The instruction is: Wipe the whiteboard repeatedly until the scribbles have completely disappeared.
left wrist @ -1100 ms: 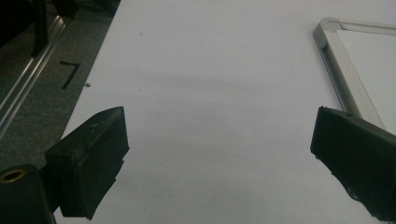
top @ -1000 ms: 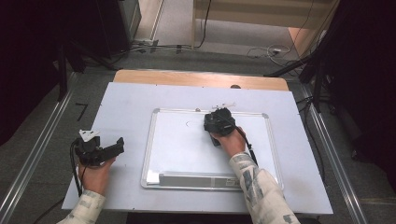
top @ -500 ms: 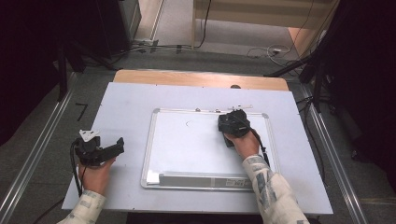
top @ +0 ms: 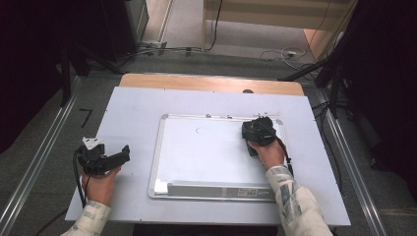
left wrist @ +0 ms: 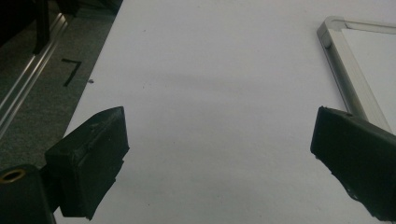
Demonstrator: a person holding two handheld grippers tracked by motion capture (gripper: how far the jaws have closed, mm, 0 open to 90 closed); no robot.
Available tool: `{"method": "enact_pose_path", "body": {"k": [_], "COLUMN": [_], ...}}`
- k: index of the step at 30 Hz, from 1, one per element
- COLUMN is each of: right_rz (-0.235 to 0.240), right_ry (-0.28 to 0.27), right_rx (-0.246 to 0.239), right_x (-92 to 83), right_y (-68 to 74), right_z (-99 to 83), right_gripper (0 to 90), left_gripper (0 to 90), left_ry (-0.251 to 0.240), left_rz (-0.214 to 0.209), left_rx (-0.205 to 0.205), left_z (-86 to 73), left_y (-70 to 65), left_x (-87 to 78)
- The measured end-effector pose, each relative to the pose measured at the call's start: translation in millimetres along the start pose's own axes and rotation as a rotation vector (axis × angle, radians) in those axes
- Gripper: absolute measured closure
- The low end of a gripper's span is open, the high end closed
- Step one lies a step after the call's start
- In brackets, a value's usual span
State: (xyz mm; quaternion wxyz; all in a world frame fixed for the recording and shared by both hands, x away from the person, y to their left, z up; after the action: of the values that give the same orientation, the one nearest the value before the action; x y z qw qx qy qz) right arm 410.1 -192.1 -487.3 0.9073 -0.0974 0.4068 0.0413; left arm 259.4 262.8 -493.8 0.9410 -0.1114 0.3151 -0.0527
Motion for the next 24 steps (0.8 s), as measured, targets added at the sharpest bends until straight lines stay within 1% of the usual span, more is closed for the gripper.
{"method": "enact_pose_path", "body": {"k": [2, 5, 6, 8, 10, 12, 15, 21, 22, 23, 24], "right_rz": [-0.012, -0.021, -0.026, -0.027, -0.041, -0.041, -0.032, -0.012, -0.006, -0.006, -0.004], "right_ry": [0.003, 0.007, 0.011, 0.011, 0.015, 0.018, 0.02, 0.018, 0.017, 0.017, 0.017], "right_rx": [0.009, 0.013, 0.025, 0.028, 0.026, 0.026, 0.013, -0.02, -0.027, -0.027, -0.029], "right_x": [0.2, 0.5, 1.0, 1.4, 1.4, 1.3, 0.7, -0.6, -0.6, -0.6, -0.6], "right_y": [-6.4, -9.9, -13.4, -13.8, -11.0, -9.9, -2.7, 18.5, 24.9, 24.9, 28.2], "right_z": [-0.9, -0.9, -0.8, -0.6, 0.5, 0.9, 1.9, 4.8, 6.0, 6.0, 6.6], "right_gripper": [37.3, 37.3, 37.3, 37.3, 37.4, 37.4, 37.4, 37.5, 37.4, 37.4, 37.4], "left_gripper": [4.6, 4.7, 4.6, 4.6, 4.7, 4.6, 4.6, 4.6, 4.6, 4.6, 4.6], "left_ry": [-0.001, 0.0, 0.001, 0.002, 0.001, 0.0, 0.003, -0.001, -0.002, -0.003, -0.002], "left_rz": [0.0, 0.001, 0.002, 0.003, 0.002, 0.001, -0.001, -0.005, -0.005, -0.005, -0.005], "left_rx": [0.0, 0.0, -0.001, 0.0, 0.0, 0.003, 0.011, 0.007, 0.005, 0.005, 0.006], "left_z": [0.0, -0.1, -0.1, -0.2, 0.1, 0.7, 1.6, 1.8, 1.8, 1.7, 1.8], "left_y": [-0.3, -0.1, 0.0, -0.1, -1.0, -2.8, -4.7, -4.7, -4.5, -4.2, -3.8], "left_x": [-0.1, -0.1, -0.2, 0.3, 1.2, 1.7, 2.4, 3.7, 3.3, 3.0, 2.7]}}
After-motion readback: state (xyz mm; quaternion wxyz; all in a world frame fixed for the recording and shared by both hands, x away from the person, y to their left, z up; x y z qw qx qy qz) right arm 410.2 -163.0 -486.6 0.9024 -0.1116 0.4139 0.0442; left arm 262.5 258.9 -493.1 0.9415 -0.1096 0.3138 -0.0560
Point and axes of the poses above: each handheld gripper's, and its own axes: x roughly forward along the jaws, z roughly out of its top, y roughly to its left, the point moved 1 cm from there along x, roughly forward along the jaws, and after that the axes turned 11 degrees about -z, right-handed, at the moved point
